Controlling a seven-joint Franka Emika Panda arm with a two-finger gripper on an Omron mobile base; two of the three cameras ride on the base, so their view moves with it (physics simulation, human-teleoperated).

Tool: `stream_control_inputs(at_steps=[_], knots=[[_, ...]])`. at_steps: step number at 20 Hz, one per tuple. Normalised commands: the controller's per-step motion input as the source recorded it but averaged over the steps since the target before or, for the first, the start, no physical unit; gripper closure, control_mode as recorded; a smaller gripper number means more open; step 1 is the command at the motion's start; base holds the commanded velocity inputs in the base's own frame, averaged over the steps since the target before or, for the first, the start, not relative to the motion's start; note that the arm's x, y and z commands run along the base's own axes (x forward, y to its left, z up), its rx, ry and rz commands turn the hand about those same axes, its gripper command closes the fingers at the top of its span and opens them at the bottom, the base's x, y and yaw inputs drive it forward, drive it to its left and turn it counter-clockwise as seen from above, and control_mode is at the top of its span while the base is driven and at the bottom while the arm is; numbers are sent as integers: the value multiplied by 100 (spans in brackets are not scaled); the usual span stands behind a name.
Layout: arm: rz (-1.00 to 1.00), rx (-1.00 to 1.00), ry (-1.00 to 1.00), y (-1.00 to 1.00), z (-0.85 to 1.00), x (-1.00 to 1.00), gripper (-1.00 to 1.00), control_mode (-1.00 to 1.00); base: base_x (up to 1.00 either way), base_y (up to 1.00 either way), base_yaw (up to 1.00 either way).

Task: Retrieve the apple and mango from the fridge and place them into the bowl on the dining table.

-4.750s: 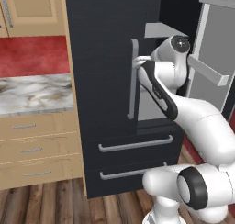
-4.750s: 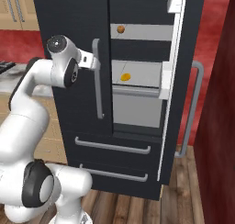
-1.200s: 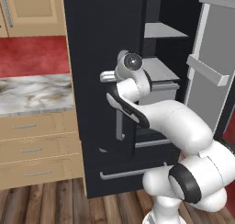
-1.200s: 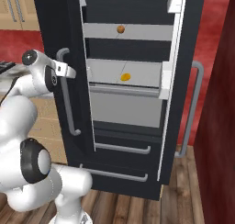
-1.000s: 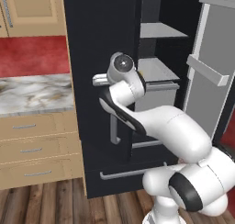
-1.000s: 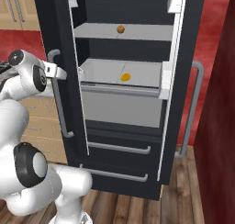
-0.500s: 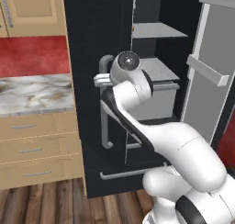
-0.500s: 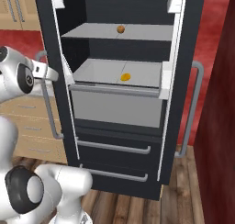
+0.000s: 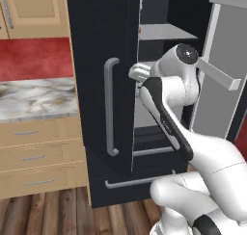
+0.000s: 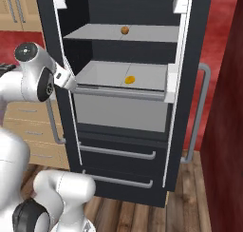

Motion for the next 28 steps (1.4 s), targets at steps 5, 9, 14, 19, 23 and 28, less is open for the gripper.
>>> stream_control_inputs(at_steps=[5,9,14,19,23,28], knots=[[-16,27,1,-44,4,5,-100,-100,0,0,0],[-11,22,-10,-16,0,36,-100,-100,0,0,0],[-5,29,-8,-8,1,47,-100,-100,0,0,0],[0,35,3,-7,8,55,-100,-100,0,0,0],[0,29,16,0,25,62,-100,-100,0,0,0],[2,11,12,0,27,46,-100,-100,0,0,0]])
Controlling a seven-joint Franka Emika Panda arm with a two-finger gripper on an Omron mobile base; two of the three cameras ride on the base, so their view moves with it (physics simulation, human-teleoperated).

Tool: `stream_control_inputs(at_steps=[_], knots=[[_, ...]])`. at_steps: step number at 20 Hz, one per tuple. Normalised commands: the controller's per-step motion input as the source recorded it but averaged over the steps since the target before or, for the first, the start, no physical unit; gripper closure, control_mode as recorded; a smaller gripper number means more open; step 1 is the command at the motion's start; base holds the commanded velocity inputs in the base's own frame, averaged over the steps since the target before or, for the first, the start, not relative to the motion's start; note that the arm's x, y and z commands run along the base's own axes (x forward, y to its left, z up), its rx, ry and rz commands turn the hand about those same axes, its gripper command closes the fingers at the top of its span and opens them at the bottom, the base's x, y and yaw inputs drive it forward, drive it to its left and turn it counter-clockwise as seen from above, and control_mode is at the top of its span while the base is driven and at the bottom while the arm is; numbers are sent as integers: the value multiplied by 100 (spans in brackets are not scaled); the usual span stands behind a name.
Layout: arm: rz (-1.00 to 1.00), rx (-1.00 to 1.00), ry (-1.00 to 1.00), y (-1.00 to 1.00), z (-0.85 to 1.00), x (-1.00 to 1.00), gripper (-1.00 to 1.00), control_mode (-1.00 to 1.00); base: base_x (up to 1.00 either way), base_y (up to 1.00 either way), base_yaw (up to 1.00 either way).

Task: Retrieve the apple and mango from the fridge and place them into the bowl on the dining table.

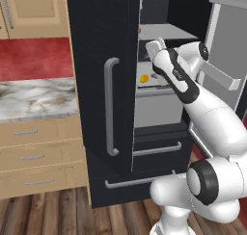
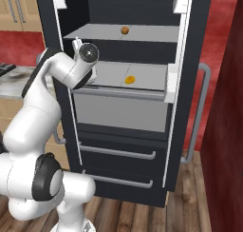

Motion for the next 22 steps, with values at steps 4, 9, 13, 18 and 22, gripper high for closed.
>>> stream_control_inputs(at_steps=[4,9,13,18,22], knots=[[4,2,0,5,5,60,-100,-100,0,0,0],[8,4,-1,21,0,58,-100,-100,0,0,0],[9,7,-8,31,-4,51,-100,-100,0,0,0],[9,10,-1,28,0,58,-100,-100,0,0,0],[12,9,0,30,0,41,-100,-100,0,0,0]])
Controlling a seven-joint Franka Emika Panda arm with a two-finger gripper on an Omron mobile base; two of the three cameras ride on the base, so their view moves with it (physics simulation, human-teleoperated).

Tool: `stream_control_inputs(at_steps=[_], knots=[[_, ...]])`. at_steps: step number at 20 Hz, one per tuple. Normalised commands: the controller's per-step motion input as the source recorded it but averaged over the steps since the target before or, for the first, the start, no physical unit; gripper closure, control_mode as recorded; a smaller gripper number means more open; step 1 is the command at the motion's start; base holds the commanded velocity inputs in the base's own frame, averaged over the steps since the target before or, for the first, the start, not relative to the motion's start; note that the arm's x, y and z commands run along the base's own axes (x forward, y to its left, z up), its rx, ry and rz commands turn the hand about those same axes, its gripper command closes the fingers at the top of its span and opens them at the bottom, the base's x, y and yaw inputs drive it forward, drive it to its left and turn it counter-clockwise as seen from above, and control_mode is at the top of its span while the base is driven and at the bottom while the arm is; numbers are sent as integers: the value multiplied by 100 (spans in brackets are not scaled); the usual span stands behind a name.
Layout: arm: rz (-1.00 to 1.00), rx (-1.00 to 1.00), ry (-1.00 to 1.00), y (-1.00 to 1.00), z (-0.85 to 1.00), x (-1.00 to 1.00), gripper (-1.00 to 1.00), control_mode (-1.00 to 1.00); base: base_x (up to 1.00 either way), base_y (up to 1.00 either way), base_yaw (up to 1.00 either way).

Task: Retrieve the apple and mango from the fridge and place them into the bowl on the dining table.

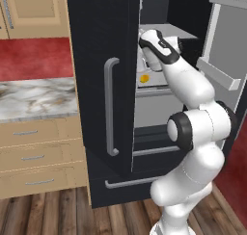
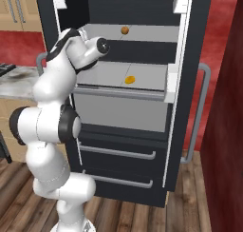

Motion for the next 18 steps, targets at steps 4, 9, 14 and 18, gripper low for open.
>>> stream_control_inputs(at_steps=[4,9,14,18], knots=[[15,4,9,59,12,-1,-100,-100,0,0,0],[20,0,11,95,9,-37,-100,-100,0,0,0],[18,0,6,100,1,-57,-100,-100,0,0,0],[16,-3,0,100,11,-61,-100,-100,0,0,0]])
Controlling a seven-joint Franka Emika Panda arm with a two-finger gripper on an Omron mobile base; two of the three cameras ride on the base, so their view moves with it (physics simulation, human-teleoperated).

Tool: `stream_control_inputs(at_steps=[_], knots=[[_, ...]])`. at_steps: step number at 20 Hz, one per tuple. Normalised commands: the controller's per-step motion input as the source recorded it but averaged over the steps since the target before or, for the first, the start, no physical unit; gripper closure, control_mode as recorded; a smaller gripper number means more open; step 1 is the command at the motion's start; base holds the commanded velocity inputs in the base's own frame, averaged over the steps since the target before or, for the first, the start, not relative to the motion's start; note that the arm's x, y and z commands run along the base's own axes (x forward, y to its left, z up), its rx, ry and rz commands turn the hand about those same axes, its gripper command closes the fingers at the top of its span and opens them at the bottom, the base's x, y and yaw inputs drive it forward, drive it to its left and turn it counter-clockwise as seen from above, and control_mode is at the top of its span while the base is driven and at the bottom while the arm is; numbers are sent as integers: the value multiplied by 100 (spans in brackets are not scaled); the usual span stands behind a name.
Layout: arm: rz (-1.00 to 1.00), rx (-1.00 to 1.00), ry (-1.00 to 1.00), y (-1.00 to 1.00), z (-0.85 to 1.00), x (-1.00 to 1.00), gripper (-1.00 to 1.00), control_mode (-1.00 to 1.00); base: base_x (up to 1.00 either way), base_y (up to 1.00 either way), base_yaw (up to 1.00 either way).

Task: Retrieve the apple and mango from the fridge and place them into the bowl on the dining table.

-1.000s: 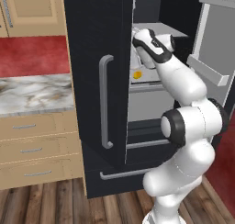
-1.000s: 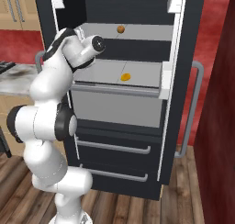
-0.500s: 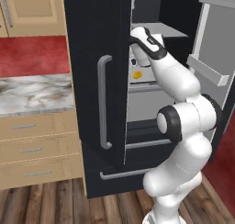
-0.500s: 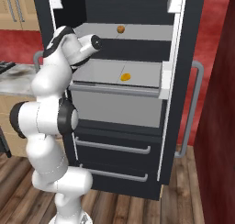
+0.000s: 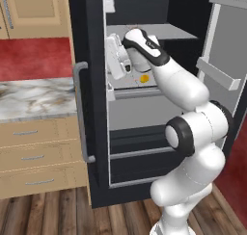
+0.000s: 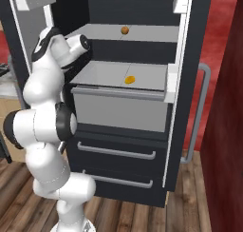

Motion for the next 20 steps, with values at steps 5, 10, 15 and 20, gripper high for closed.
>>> stream_control_inputs(at_steps=[5,10,15,20], knots=[[15,-2,0,100,4,-55,-100,-100,0,0,0],[6,-2,-14,67,25,-51,-100,-100,0,0,0],[0,-10,-30,-39,31,-40,-100,-100,0,0,0],[0,-9,-16,-100,25,-38,-100,-100,0,0,0]])
